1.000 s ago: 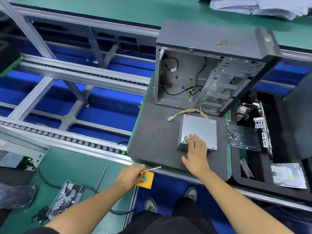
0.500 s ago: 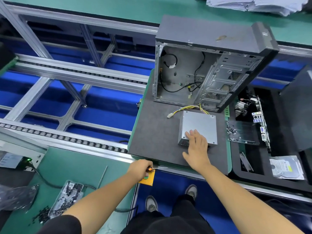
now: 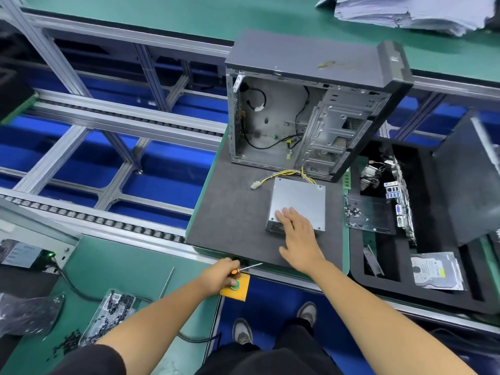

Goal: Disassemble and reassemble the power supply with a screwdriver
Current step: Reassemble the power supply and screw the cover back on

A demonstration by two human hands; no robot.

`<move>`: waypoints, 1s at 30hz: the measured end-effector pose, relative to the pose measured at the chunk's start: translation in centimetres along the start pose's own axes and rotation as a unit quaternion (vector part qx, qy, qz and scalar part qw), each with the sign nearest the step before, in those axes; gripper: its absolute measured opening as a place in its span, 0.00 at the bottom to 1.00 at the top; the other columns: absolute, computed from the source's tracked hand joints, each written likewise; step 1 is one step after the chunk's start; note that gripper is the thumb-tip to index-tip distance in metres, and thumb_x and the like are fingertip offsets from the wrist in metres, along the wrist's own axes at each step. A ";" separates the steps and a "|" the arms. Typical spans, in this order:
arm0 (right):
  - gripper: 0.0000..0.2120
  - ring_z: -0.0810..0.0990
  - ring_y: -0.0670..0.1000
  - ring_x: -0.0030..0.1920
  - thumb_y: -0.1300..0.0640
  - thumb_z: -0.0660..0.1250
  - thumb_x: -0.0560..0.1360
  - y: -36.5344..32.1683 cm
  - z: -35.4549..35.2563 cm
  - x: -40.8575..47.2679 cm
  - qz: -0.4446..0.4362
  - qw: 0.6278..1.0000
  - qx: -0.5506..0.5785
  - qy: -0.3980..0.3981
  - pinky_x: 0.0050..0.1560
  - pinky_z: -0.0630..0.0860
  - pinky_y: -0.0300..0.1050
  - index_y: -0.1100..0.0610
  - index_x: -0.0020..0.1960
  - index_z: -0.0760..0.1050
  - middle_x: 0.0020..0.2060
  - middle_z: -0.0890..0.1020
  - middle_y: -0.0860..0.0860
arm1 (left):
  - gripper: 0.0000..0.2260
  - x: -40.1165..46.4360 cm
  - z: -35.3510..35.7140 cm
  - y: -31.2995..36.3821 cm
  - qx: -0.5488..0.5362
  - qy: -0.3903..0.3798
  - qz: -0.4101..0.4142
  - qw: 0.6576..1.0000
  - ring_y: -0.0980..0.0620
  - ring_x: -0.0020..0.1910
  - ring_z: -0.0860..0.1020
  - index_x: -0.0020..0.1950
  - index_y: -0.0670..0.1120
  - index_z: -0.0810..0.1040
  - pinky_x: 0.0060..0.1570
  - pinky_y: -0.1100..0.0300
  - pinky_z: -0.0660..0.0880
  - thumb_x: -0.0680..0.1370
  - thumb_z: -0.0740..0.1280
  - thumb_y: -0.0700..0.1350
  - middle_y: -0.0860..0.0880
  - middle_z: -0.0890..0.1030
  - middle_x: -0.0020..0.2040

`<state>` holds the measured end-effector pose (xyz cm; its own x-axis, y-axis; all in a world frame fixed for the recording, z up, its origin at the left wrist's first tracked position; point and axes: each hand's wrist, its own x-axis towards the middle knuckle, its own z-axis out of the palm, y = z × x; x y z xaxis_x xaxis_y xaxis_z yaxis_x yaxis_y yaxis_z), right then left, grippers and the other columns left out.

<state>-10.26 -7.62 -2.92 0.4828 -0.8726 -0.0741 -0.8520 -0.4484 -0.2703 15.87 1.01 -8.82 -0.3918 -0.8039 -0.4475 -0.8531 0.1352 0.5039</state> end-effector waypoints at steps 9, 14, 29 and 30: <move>0.42 0.48 0.54 0.79 0.62 0.66 0.72 -3.1 0.1 0.8 -0.062 0.997 0.040 0.007 0.77 0.42 0.46 0.50 0.81 0.53 0.78 0.55 0.53 | 0.07 -6.2 3.4 -4.8 -0.070 0.113 -0.107 0.985 0.51 0.53 0.70 0.56 0.46 0.73 0.55 0.59 0.66 0.84 0.62 0.49 0.50 0.71 0.52; 0.37 0.49 0.54 0.79 0.63 0.65 0.72 -3.1 0.9 -0.2 -0.057 0.997 0.044 0.014 0.79 0.44 0.46 0.54 0.79 0.59 0.77 0.55 0.53 | 0.02 -7.9 5.2 -5.7 -0.106 0.144 -0.208 0.962 0.49 0.54 0.70 0.55 0.48 0.71 0.60 0.57 0.68 0.84 0.61 0.45 0.48 0.68 0.54; 0.30 0.64 0.56 0.69 0.58 0.65 0.75 -2.4 1.9 -3.0 -0.048 0.983 0.017 -0.176 0.70 0.63 0.48 0.53 0.76 0.63 0.71 0.63 0.52 | 0.09 -9.3 4.4 -6.3 0.036 0.160 -0.351 0.922 0.47 0.51 0.73 0.61 0.49 0.70 0.44 0.53 0.75 0.81 0.62 0.43 0.49 0.70 0.56; 0.31 0.62 0.56 0.71 0.58 0.65 0.76 -2.3 2.3 -3.0 -0.053 0.981 0.018 -0.187 0.72 0.60 0.48 0.52 0.77 0.61 0.73 0.62 0.51 | 0.11 -9.2 4.6 -6.4 0.043 0.163 -0.352 0.921 0.48 0.51 0.73 0.61 0.49 0.70 0.43 0.54 0.74 0.80 0.63 0.42 0.49 0.70 0.56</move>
<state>-9.30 -3.49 -4.31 0.6147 -0.6860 -0.3894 -0.7884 -0.5196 -0.3292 23.39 10.18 -11.29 0.3805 -0.8392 -0.3886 -0.8861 -0.4511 0.1066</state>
